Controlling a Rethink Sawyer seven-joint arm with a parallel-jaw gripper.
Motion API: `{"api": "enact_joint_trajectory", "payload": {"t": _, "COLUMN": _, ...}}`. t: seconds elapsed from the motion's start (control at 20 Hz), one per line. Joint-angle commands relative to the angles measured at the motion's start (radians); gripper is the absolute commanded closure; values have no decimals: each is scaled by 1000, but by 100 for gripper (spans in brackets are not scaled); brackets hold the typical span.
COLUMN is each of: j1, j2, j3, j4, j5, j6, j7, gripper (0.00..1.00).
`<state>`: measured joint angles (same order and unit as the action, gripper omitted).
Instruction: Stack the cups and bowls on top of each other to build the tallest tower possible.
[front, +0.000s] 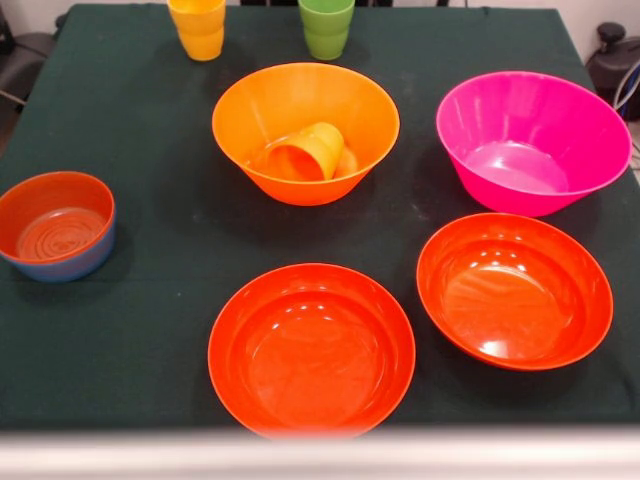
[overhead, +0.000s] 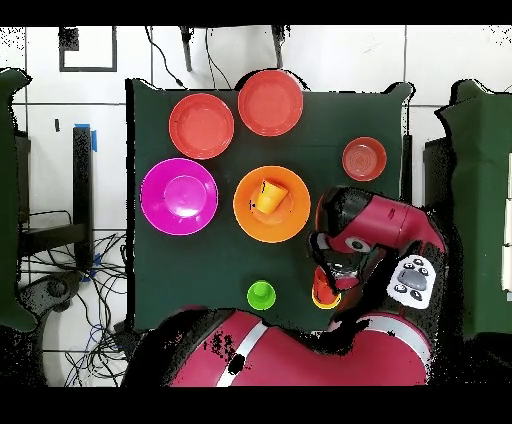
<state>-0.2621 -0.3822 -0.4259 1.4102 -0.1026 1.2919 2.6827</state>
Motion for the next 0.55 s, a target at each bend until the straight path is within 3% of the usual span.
{"api": "enact_joint_trajectory", "payload": {"t": 0.05, "j1": 5, "j2": 36, "j3": 126, "j4": 43, "j5": -10, "j6": -107, "j7": -25, "gripper": 100}}
{"api": "enact_joint_trajectory", "payload": {"t": 0.55, "j1": 18, "j2": 42, "j3": 112, "j4": 31, "j5": -29, "j6": -126, "j7": -18, "gripper": 100}}
